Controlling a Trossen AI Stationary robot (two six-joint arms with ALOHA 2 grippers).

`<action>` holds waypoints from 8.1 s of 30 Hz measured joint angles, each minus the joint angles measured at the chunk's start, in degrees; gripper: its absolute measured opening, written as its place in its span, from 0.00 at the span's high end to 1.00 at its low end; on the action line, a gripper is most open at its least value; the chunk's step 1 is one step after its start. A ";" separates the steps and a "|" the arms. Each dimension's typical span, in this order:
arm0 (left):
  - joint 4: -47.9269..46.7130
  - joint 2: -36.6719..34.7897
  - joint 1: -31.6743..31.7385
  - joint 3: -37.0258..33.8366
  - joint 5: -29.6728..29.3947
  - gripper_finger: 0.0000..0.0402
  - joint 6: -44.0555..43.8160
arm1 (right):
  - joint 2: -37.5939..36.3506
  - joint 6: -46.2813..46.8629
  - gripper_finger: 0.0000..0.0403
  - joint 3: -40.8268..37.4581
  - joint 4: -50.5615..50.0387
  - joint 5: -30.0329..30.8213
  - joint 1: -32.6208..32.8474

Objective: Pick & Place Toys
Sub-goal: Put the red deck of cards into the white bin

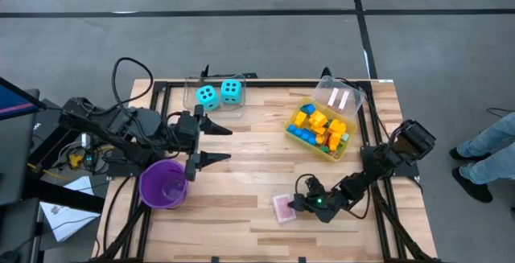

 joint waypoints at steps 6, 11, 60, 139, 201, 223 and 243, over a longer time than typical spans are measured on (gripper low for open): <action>1.31 1.27 0.17 -0.02 -0.05 0.29 -0.13 | -0.65 -0.03 0.51 0.04 -0.64 0.78 0.18; 1.86 2.39 0.17 -0.04 -0.09 0.29 -0.52 | -2.92 -0.53 0.51 -0.27 -3.99 4.34 1.08; 1.88 2.90 0.13 -0.02 -0.07 0.29 -0.69 | -1.76 -4.16 1.00 3.18 -4.30 -3.09 -0.96; 1.50 2.86 0.15 -0.02 -0.04 0.29 -0.91 | -2.02 -5.76 1.00 3.20 -7.56 -6.95 -3.50; -12.53 -0.74 -3.49 0.03 7.29 0.29 -0.90 | 6.39 8.34 0.11 39.51 -50.17 -7.45 -9.07; -15.26 -6.02 -6.25 0.03 7.30 0.29 -0.91 | 16.02 11.05 0.16 56.21 -69.14 -17.13 -8.76; -15.25 -5.88 -6.83 0.03 8.37 0.29 -1.50 | 16.01 7.25 0.17 56.25 -77.59 -21.29 -13.26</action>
